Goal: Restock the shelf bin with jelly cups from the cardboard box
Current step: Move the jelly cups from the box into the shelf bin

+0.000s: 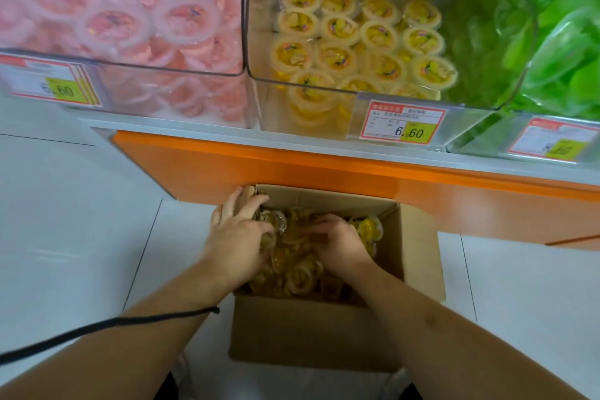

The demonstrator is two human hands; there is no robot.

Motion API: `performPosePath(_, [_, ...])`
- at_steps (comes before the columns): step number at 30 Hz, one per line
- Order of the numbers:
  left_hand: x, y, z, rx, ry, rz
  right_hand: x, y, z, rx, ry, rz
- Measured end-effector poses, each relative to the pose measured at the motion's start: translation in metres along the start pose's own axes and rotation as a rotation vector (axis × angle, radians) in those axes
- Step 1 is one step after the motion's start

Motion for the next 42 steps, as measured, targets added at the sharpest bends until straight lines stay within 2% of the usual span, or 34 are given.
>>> performPosePath(5, [-0.024, 0.009, 0.017, 0.035, 0.292, 0.111, -0.038, -0.025, 0.029, -0.001, 0.026, -0.125])
performPosePath(7, [-0.042, 0.02, 0.022, -0.123, 0.17, 0.455, -0.058, -0.045, 0.042, -0.072, 0.058, -0.123])
performPosePath(9, [-0.058, 0.035, 0.028, -0.329, -0.062, 0.942, -0.076, -0.067, 0.056, -0.157, 0.099, -0.12])
performPosePath(10, [-0.066, 0.042, 0.032, -0.378, -0.149, 1.182, -0.085, -0.076, 0.062, -0.182, 0.12, -0.118])
performPosePath(11, [-0.075, 0.048, 0.036, -0.377, -0.196, 1.369, -0.093, -0.084, 0.067, -0.191, 0.14, -0.127])
performPosePath(13, [-0.101, 0.055, 0.045, -0.297, -0.195, 1.512, -0.112, -0.096, 0.081, -0.168, 0.161, -0.182])
performPosePath(17, [-0.158, 0.072, 0.07, -0.152, -0.102, 1.429, -0.157, -0.118, 0.117, -0.167, 0.175, -0.388])
performPosePath(20, [-0.197, 0.086, 0.09, -0.093, 0.051, 1.431, -0.191, -0.135, 0.152, -0.207, 0.157, -0.682])
performPosePath(23, [-0.227, 0.1, 0.103, -0.038, 0.096, 1.441, -0.214, -0.144, 0.172, -0.133, 0.001, -1.056])
performPosePath(25, [-0.239, 0.109, 0.106, 0.009, 0.082, 1.45, -0.226, -0.147, 0.179, -0.139, -0.121, -1.18])
performPosePath(27, [-0.249, 0.116, 0.103, 0.057, 0.097, 1.354, -0.234, -0.146, 0.181, -0.195, -0.141, -1.174])
performPosePath(30, [-0.267, 0.126, 0.09, 0.111, 0.135, 1.074, -0.25, -0.143, 0.175, -0.195, 0.058, -1.024])
performPosePath(34, [-0.289, 0.145, 0.062, 0.139, 0.139, 1.043, -0.285, -0.148, 0.162, -0.247, 0.236, -0.909])
performPosePath(38, [-0.299, 0.153, 0.004, 0.157, 0.263, 0.867, -0.317, -0.145, 0.143, -0.281, 0.411, -0.817])
performPosePath(42, [-0.298, 0.155, -0.067, 0.226, 0.359, 0.701, -0.331, -0.144, 0.13, -0.292, 0.474, -0.841])
Point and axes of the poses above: each hand's wrist, its own z-axis away from the middle knuckle, its own x-axis out of the palm, y = z × x, the point moved 2 cm from there along -z, towards the middle knuckle, and after that the axes turned 3 degrees about x, right-handed, at the moved point
